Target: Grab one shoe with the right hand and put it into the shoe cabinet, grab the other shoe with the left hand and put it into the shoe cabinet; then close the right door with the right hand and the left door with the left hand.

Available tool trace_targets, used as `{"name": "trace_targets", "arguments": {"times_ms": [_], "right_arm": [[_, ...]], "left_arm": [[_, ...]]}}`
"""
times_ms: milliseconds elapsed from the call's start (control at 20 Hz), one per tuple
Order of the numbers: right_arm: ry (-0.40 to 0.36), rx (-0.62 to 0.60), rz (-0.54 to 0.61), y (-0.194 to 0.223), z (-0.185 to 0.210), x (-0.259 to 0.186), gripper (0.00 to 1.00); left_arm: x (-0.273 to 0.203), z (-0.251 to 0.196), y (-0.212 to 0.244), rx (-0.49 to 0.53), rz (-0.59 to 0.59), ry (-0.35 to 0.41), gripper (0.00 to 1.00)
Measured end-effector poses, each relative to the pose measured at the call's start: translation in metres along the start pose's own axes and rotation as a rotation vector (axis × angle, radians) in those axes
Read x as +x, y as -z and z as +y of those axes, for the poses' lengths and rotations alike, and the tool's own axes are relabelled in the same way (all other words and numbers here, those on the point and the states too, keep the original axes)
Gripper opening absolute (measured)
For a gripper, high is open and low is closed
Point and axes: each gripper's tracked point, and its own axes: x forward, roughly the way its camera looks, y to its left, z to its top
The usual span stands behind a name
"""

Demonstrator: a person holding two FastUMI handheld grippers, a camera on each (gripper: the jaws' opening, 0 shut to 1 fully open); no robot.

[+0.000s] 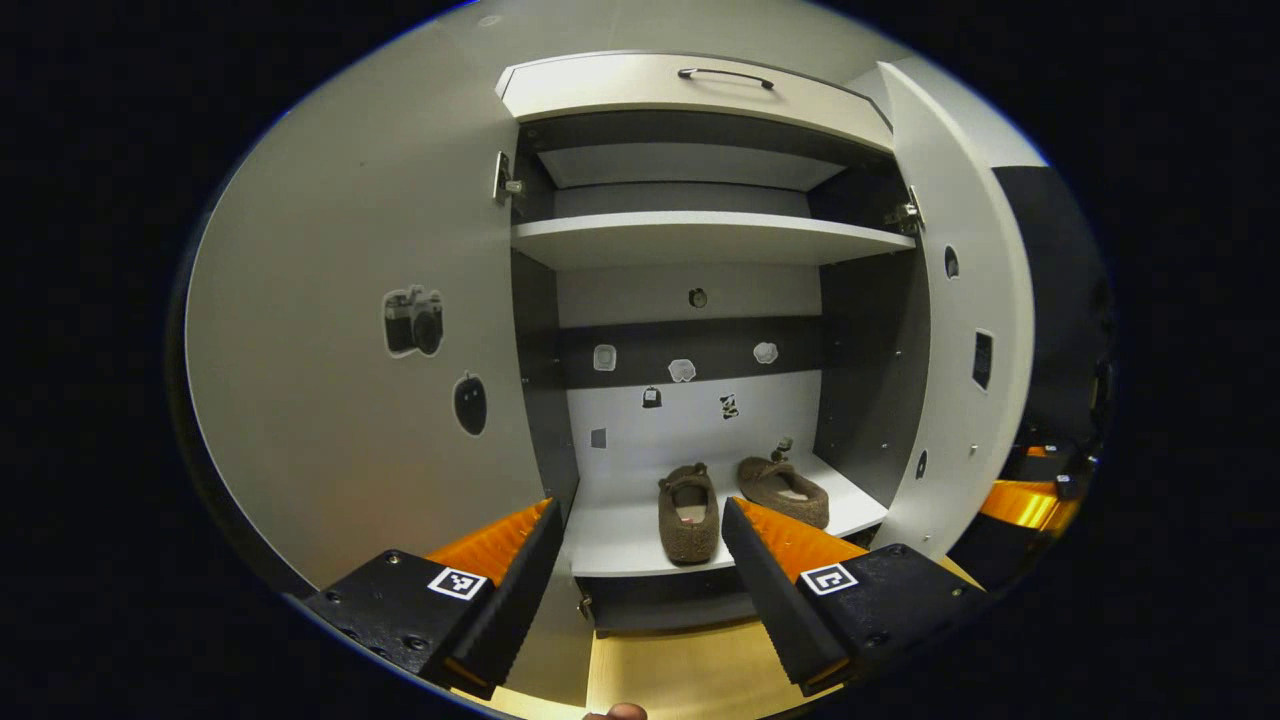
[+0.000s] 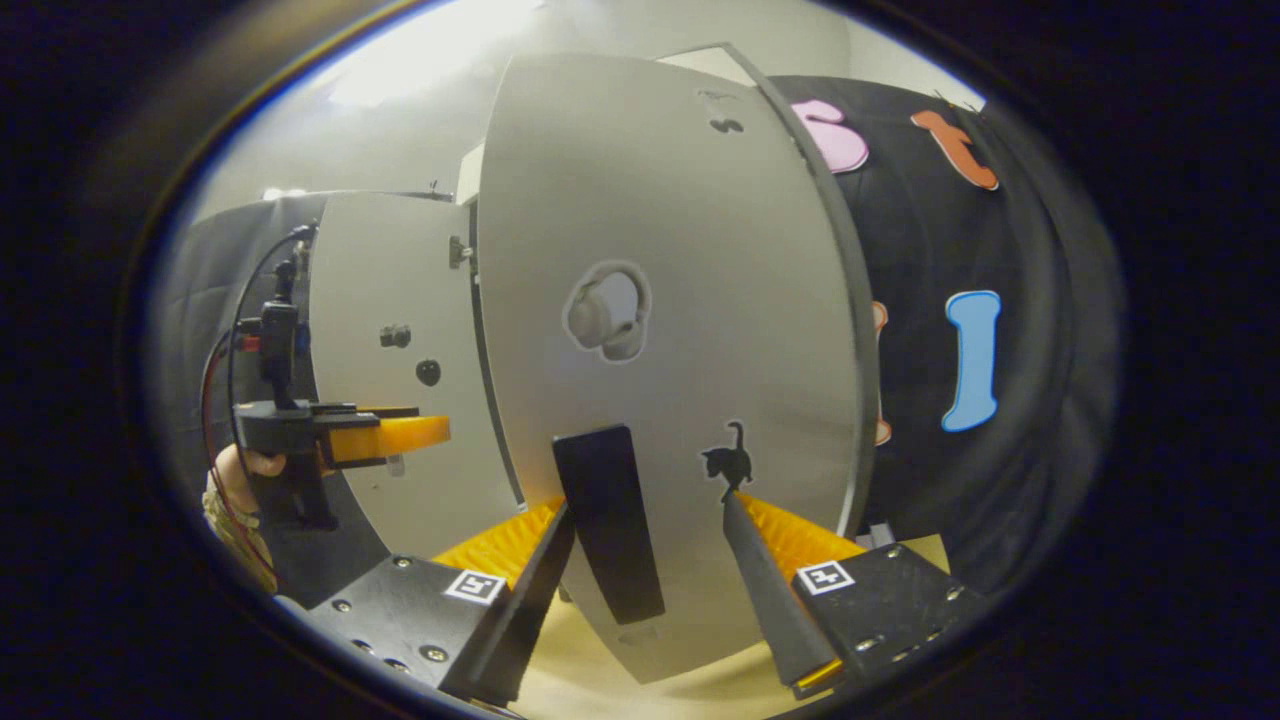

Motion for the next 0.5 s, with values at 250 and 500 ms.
{"name": "trace_targets", "arguments": {"times_ms": [250, 500], "right_arm": [[0.023, -0.036, 0.008, 0.004, 0.017, 0.034, 0.91], [0.046, -0.054, -0.014, -0.004, 0.020, 0.049, 0.91]], "left_arm": [[-0.011, 0.007, -0.003, -0.017, -0.014, -0.023, 0.98], [-0.024, 0.008, -0.005, -0.046, -0.028, -0.033, 0.98]]}}
